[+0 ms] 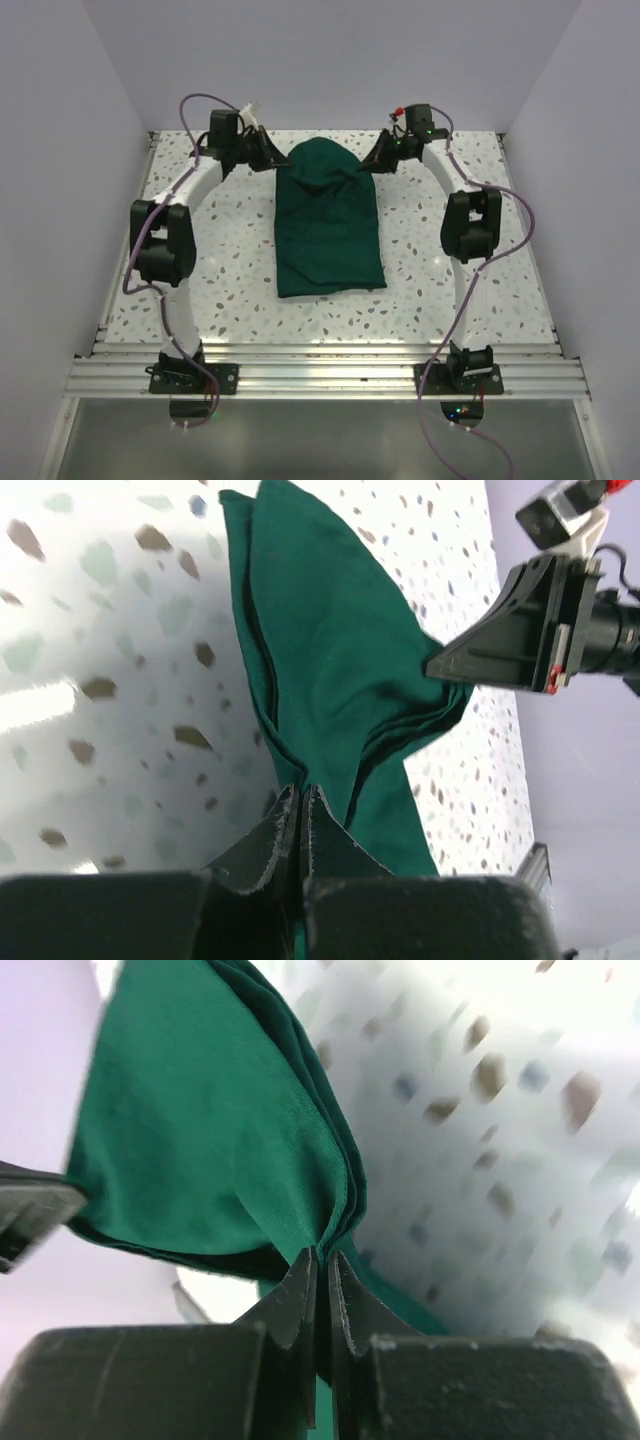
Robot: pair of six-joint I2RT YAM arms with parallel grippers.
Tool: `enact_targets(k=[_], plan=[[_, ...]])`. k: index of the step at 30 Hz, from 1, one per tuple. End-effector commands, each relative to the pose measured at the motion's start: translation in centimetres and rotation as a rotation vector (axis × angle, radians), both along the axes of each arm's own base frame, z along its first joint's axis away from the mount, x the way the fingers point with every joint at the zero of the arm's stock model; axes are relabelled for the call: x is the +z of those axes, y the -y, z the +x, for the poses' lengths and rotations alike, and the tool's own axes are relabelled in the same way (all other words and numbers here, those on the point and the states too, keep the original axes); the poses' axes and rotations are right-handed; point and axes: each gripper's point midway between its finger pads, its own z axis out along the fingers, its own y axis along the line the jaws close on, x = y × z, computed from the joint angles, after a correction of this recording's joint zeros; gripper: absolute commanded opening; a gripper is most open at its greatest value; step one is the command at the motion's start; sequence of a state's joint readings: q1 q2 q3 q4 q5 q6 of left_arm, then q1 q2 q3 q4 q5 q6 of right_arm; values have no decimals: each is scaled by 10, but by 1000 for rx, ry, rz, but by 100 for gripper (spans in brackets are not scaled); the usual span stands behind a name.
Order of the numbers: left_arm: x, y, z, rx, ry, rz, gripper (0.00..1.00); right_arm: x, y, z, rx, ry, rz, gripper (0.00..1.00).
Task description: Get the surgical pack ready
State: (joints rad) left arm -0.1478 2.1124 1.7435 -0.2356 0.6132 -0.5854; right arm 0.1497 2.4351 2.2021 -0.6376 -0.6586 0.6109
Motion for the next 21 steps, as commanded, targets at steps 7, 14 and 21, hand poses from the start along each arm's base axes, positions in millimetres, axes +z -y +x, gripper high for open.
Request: enact_targets(k=[7, 14, 21], plan=[[36, 5, -113, -75, 3, 20, 0, 76, 4, -102, 77, -23, -20, 0], [33, 11, -164, -110, -32, 59, 0, 51, 1, -181, 154, -115, -71, 0], [13, 1, -213, -110, -93, 80, 0, 34, 16, -228, 179, -157, -122, 0]])
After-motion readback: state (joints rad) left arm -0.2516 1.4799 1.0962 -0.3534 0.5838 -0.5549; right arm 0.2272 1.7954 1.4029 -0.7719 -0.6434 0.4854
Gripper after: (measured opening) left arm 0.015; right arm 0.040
